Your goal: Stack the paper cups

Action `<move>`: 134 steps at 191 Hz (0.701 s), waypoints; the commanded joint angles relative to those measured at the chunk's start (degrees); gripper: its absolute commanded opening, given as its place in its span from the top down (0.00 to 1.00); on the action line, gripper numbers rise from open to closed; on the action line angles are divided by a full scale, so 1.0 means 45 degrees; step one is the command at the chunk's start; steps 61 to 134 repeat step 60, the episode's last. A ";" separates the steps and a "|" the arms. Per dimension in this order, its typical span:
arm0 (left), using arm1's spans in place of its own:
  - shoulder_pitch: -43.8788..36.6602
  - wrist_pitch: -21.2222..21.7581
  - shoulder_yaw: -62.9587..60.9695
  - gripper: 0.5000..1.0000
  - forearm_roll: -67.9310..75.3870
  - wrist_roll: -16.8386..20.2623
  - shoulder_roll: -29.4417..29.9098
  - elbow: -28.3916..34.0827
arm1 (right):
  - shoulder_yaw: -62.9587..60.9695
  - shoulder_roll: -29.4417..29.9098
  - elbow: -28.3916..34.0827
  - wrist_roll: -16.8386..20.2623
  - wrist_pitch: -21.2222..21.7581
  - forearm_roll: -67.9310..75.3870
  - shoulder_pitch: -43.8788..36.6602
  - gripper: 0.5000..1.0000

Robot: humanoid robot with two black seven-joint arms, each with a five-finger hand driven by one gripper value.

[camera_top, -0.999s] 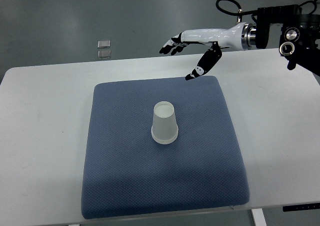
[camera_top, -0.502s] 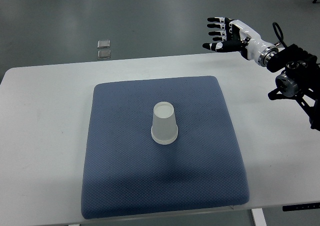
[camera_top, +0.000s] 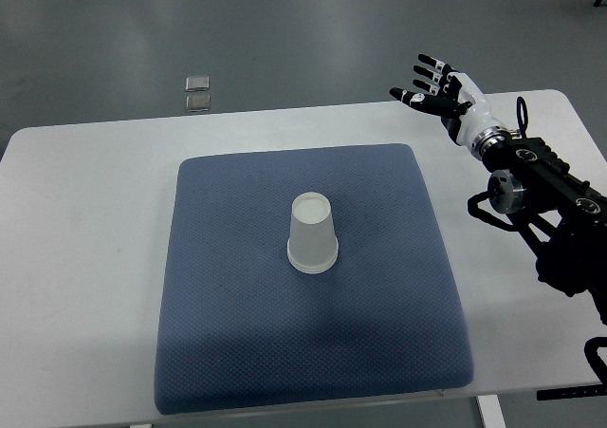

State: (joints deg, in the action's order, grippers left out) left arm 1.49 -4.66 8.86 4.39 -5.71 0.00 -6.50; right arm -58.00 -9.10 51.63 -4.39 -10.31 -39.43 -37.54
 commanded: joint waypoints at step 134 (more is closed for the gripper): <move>0.0000 0.0000 0.0003 0.00 0.0000 0.0000 0.0000 0.0000 | -0.0294 0.0401 0.0167 -0.0236 -0.3080 -0.0125 0.0296 0.17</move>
